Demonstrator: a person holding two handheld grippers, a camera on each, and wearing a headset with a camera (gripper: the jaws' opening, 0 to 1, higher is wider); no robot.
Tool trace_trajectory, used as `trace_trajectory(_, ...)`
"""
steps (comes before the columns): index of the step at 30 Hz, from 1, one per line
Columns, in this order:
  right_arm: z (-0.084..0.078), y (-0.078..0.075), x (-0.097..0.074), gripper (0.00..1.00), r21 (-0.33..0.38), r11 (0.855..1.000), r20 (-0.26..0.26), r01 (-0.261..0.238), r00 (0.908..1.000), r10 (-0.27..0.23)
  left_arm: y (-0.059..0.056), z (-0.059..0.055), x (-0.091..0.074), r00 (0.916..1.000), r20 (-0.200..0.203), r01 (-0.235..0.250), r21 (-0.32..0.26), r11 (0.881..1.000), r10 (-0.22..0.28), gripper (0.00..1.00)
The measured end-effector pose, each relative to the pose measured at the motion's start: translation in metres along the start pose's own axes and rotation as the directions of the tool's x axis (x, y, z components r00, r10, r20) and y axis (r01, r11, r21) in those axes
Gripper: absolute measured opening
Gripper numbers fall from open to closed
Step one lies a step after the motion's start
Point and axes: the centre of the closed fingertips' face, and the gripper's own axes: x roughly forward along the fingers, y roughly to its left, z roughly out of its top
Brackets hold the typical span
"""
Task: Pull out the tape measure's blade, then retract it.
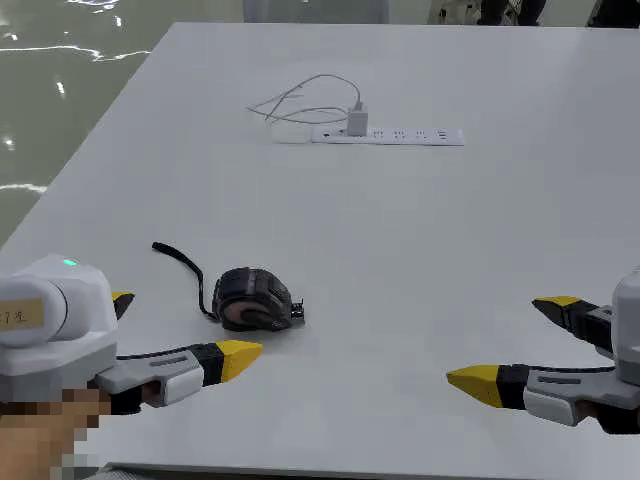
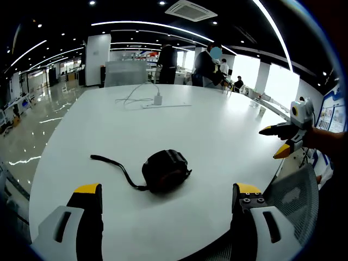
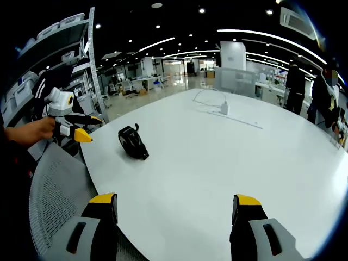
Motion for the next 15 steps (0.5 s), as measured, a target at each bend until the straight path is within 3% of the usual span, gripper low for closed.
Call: trace_trajectory(15,0.0005,0.0003,-0.0001,0.85,0.002,1.000,-0.001,0.001,1.0000,-0.001,0.0005,-0.0001,0.0002,1.0000,-0.001,-0.001,0.000,1.000,0.001,0.97)
